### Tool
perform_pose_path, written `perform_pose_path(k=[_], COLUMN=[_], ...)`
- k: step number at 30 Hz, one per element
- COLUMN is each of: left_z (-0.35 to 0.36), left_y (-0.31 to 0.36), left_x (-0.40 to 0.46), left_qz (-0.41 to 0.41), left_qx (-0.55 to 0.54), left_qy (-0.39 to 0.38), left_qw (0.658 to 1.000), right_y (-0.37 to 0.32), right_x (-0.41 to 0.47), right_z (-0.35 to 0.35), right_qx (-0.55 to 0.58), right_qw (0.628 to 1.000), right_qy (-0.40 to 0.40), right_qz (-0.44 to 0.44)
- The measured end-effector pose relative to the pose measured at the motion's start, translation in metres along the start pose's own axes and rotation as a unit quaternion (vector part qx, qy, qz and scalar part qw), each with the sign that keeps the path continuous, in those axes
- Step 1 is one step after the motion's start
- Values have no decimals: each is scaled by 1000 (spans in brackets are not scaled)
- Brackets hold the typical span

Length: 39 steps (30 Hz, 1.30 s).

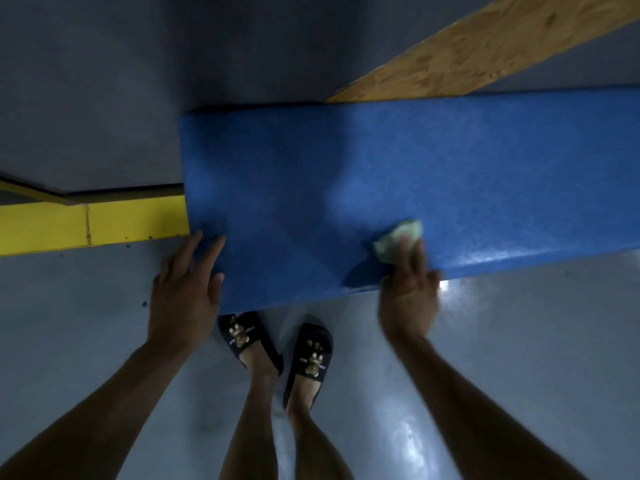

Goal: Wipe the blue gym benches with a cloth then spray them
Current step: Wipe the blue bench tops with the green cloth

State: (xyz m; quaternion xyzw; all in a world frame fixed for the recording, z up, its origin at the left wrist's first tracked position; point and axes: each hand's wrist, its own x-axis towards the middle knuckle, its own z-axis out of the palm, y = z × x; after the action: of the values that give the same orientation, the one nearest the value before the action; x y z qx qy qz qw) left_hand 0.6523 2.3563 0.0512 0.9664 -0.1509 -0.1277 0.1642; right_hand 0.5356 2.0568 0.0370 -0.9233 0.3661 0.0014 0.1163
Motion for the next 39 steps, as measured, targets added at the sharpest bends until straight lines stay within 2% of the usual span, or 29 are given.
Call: perform_pose_path(k=[2,5,7,9,11,14,16,19,22,26,29,31,34,36,38,39], left_z=[0,-3,-7,-11,-14,-12,-8,-7,-10,-17,-19,-22,-26,-28,-31,-32], left_y=[-1,-2,-5,-8,-12,-21,-29,-40,-46,-53,-64,-66,-68,-72,-74,-75], left_x=[-6,-13,-17,-20,-25,-30,-33,-38,-39,-36,-29,-22,-10,-3,7,12], left_qz=[4,9,7,1,-3,-16,-25,-20,-33,-24,-6,-7,-11,-5,-2,1], left_qx=[0,4,2,-5,-5,-13,-20,-35,-44,-39,-41,-54,-71,-81,-94,-98], left_qy=[1,-4,-12,-14,-11,-14,-22,-29,-40,-50,-60,-72,-85,-90,-100,-107], left_qw=[1000,1000,1000,1000,1000,1000,999,999,998,998,997,996,994,993,991,989], right_y=[-46,-93,-88,-61,-24,19,16,-31,-100,-165,-148,-110,-59,-61,-94,-116], right_x=[-34,-69,-59,-32,-1,22,15,-21,-71,-115,-87,-52,-2,3,-15,-31], right_z=[15,15,9,-1,-13,-38,-35,-6,19,25,20,15,-4,-4,8,17], right_qx=[17,23,-5,-63,-113,-150,-136,-61,24,50,24,-24,-74,-89,-52,-26], right_qw=[995,961,933,916,929,958,974,992,988,951,916,915,974,991,996,998], right_qy=[-18,-97,-123,-111,-91,-77,-82,-70,-74,-153,-174,-152,-94,-91,-70,-54], right_qz=[-93,-257,-339,-381,-341,-233,-164,-85,-136,-265,-362,-373,-191,-50,-4,-31])
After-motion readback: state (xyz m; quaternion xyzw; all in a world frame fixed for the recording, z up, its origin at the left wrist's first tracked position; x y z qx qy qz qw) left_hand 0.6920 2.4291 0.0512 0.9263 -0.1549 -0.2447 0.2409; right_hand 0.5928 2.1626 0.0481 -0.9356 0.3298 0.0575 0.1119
